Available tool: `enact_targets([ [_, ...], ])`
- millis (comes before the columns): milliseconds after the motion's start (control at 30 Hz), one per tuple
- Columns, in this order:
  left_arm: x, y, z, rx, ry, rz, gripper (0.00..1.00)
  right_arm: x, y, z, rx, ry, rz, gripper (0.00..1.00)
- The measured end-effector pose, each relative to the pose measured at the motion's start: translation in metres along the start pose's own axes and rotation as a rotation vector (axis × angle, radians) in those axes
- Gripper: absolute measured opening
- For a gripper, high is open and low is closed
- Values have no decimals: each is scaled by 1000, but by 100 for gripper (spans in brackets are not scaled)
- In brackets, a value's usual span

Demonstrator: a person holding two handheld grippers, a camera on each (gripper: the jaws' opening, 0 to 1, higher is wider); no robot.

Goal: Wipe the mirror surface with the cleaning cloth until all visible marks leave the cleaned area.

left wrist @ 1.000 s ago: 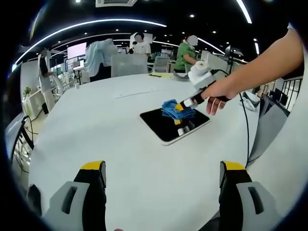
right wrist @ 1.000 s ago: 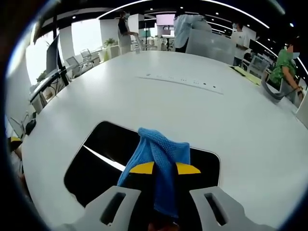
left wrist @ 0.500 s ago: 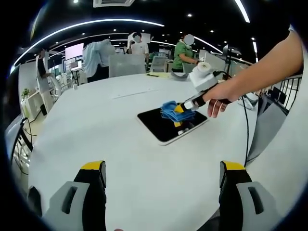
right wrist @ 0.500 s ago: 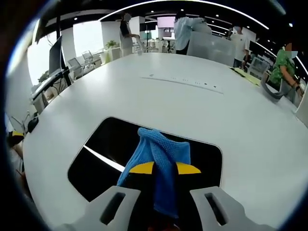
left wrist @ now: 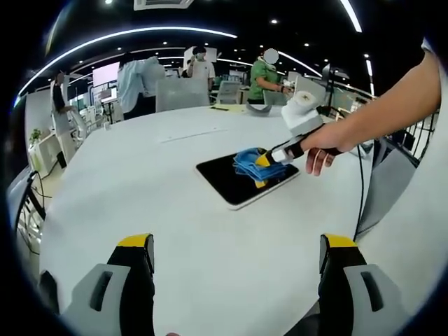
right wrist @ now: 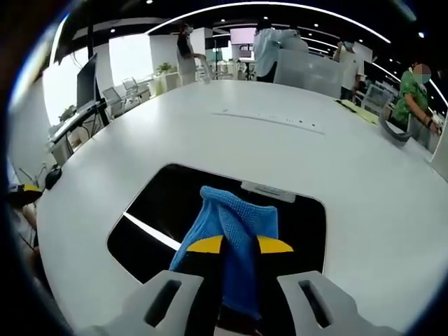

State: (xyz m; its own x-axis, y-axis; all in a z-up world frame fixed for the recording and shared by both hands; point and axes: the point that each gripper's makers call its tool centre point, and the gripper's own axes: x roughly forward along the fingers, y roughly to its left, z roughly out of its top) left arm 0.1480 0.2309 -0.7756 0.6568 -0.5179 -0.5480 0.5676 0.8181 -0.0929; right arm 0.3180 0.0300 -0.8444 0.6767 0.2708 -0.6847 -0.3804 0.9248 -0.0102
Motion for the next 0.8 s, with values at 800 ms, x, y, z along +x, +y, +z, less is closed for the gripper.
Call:
enact_targets([
  [800,12,-6,5,8,11,-24,99,-22,13,-21,-38,-14,47,14],
])
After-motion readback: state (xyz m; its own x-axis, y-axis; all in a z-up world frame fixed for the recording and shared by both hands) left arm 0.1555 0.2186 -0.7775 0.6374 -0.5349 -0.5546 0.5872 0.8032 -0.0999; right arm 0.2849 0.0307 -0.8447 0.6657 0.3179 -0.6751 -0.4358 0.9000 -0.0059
